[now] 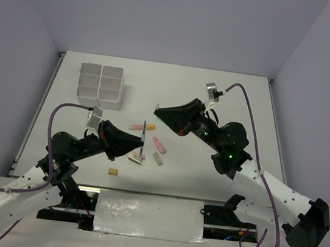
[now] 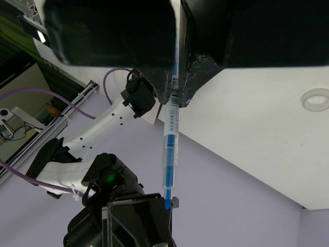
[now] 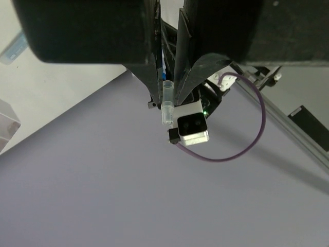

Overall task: Sort the stationery into containers
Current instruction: Close the pen cap on the pen.

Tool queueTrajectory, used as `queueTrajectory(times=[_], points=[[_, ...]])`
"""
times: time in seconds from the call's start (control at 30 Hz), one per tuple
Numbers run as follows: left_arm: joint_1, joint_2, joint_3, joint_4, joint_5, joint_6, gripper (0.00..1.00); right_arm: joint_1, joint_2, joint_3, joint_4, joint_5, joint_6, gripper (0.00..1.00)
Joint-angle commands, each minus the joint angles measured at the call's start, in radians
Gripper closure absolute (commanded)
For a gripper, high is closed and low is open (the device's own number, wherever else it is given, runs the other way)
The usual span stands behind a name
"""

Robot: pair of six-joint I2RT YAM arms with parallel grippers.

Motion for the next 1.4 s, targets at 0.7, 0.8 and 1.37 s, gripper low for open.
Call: queueTrajectory(times=[0.7,0.8,1.37], points=[[-0.002,0.005,0.004,0.110,0.033,-0.034,1.00,0.065,0.058,0.075,0.035,-0.013,-0.067,0.95],[-0.002,0.006,0.009,0.108,0.033,-0.033,1.00,0.071,0.064,0.073,0.038,-0.013,-0.065,0.95],[-0.002,0.006,-0.007,0.110,0.031,-0.037,1.00,0.077,0.058,0.087,0.007,-0.004,-0.088,0.95]])
